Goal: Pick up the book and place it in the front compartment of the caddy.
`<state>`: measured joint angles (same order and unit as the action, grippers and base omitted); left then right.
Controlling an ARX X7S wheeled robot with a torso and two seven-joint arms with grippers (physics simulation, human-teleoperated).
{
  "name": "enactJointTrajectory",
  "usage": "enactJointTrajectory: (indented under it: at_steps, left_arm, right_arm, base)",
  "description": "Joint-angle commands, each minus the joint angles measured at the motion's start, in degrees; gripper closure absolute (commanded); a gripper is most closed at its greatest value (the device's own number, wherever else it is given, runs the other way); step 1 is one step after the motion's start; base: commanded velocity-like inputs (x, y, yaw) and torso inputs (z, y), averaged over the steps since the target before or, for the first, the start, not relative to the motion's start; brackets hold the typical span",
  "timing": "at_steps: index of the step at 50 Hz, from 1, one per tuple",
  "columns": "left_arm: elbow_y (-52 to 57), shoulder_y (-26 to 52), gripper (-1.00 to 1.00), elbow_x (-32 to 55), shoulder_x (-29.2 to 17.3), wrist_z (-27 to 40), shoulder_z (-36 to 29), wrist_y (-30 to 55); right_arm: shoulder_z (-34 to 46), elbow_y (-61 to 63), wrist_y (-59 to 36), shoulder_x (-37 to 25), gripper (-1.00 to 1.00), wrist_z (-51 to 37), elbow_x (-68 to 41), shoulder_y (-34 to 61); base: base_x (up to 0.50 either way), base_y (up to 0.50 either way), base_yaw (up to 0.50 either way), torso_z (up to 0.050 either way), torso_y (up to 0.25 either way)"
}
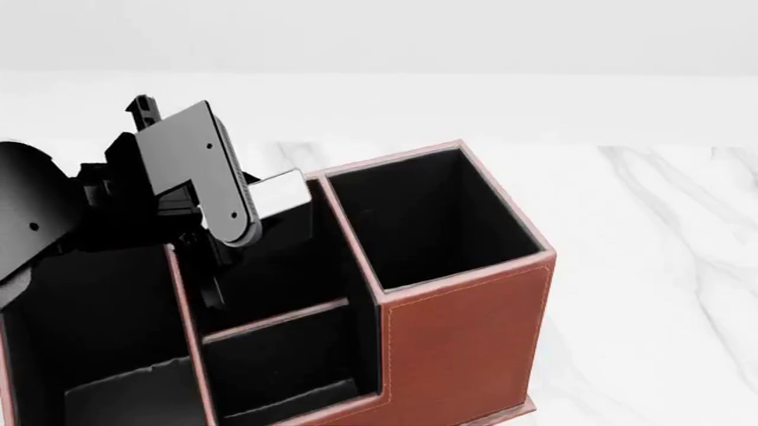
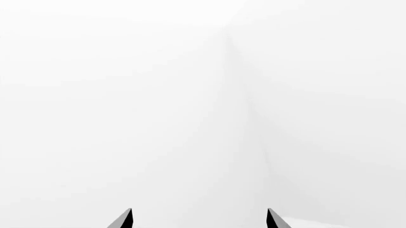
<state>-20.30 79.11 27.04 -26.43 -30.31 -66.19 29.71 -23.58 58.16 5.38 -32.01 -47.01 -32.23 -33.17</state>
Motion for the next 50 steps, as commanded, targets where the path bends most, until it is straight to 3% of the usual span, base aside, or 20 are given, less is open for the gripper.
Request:
enactJointTrajectory:
  at_steps: [1, 15, 16, 37, 44, 50]
  left_arm:
    - [-3.1, -0.6, 1.00, -1.4, 1.3, 1.6, 1.0, -3.5]
    - [-6.1, -0.7, 1.00, -3.5, 2.4, 2.9, 0.3, -5.0]
    - [-6.5, -0.6, -1.00, -3.7, 2.6, 3.0, 0.2, -4.9]
    - [-1.1, 1.7, -1.00, -0.3, 1.0, 2.9, 3.3, -2.5]
    - [9.7, 1.9, -1.00, 6.3, -2.4, 4.2, 8.2, 0.8]
    - [19.2, 1.2, -1.00, 13.3, -5.3, 9.6, 14.4, 4.3]
  right_arm:
    - [0.2, 0.2, 0.1, -0.6, -1.00, -0.5, 0.1, -0.4]
    - [0.5, 0.2, 0.6, -1.3, -1.00, -1.3, 0.2, -0.7]
    - [0.5, 0.2, 0.7, -1.4, -1.00, -1.4, 0.2, -0.7]
    - [0.8, 0.0, 1.9, -2.1, -1.00, -1.9, 0.2, -1.2]
    - [0.9, -0.1, 2.3, -2.3, -1.00, -2.0, 0.1, -1.4]
    - [0.9, 0.0, 2.6, -2.4, -1.00, -2.1, 0.2, -1.6]
  base:
    - [0.00, 0.00, 0.00, 0.000, 0.000]
    - [0.00, 0.00, 0.00, 0.000, 0.001]
    - [0.00, 0.00, 0.00, 0.000, 0.000]
    - [0.00, 0.00, 0.00, 0.000, 0.000]
    - [0.00, 0.00, 0.00, 0.000, 0.000]
    - [0.00, 0.00, 0.00, 0.000, 0.000]
